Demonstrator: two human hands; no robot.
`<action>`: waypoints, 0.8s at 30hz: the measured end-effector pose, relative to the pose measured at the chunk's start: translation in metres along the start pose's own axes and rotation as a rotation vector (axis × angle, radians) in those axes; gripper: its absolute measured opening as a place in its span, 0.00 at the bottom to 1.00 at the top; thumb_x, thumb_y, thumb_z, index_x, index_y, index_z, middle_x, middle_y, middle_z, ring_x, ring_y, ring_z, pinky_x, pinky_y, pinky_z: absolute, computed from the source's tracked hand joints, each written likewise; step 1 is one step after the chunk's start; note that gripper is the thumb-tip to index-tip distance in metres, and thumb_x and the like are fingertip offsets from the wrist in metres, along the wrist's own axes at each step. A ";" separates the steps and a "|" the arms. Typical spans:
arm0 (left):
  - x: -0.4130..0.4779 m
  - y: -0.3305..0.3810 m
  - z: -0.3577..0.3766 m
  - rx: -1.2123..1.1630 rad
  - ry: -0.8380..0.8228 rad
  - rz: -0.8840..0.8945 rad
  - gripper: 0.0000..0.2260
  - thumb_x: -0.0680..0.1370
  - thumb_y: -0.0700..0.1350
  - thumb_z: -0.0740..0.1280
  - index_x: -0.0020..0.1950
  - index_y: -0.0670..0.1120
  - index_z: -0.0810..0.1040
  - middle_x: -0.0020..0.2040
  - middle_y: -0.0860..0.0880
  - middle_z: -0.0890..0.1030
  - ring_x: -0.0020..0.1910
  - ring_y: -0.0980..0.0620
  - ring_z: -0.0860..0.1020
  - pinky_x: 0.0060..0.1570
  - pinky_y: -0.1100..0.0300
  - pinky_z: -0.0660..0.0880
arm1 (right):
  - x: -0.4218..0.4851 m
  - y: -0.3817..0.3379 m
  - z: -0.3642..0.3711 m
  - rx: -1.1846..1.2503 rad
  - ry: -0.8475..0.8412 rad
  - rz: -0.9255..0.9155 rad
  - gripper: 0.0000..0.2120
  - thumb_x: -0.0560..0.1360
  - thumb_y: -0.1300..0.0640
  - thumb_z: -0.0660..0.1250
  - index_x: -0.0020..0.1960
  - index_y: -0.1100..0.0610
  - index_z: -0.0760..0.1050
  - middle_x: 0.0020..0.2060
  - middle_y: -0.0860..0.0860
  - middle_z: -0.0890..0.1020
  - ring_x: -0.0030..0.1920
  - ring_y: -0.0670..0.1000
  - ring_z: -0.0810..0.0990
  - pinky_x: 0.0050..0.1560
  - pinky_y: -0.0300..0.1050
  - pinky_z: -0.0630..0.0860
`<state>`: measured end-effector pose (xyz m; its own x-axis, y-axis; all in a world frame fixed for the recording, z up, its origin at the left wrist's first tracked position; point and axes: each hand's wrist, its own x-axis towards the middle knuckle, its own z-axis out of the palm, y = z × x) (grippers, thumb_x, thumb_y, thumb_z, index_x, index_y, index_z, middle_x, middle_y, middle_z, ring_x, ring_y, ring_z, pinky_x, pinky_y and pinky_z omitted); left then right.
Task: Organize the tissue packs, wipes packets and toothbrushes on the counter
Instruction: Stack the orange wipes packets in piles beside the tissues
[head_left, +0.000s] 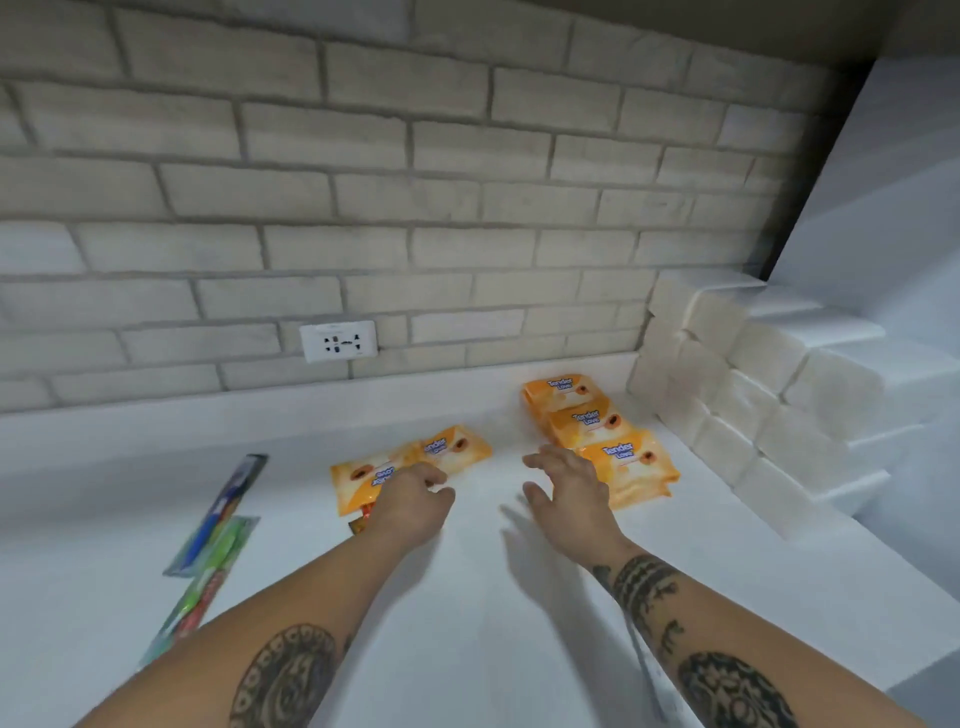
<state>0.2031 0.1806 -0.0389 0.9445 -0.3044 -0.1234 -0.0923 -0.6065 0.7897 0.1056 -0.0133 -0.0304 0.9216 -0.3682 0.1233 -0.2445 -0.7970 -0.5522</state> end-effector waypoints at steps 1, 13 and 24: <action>-0.013 -0.016 -0.017 0.004 0.005 -0.023 0.09 0.80 0.47 0.68 0.59 0.50 0.82 0.59 0.50 0.82 0.55 0.48 0.79 0.51 0.60 0.75 | -0.010 -0.018 0.011 0.004 -0.029 -0.021 0.18 0.83 0.51 0.64 0.73 0.46 0.73 0.77 0.45 0.67 0.78 0.51 0.60 0.73 0.53 0.58; -0.141 -0.179 -0.156 0.180 0.121 -0.232 0.12 0.76 0.48 0.69 0.58 0.51 0.83 0.60 0.49 0.83 0.57 0.47 0.79 0.53 0.61 0.74 | -0.119 -0.178 0.132 0.038 -0.262 -0.150 0.19 0.84 0.48 0.62 0.74 0.46 0.71 0.73 0.45 0.73 0.74 0.51 0.65 0.71 0.53 0.61; -0.183 -0.228 -0.160 0.343 -0.027 -0.514 0.38 0.68 0.63 0.77 0.68 0.43 0.70 0.64 0.43 0.77 0.63 0.43 0.78 0.55 0.53 0.77 | -0.179 -0.222 0.217 0.072 -0.621 0.033 0.16 0.78 0.45 0.72 0.53 0.57 0.77 0.48 0.52 0.79 0.48 0.53 0.78 0.50 0.46 0.75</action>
<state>0.1017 0.4922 -0.1002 0.8874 0.0738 -0.4551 0.2720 -0.8808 0.3876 0.0601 0.3334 -0.1092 0.9225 -0.0280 -0.3851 -0.2749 -0.7478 -0.6043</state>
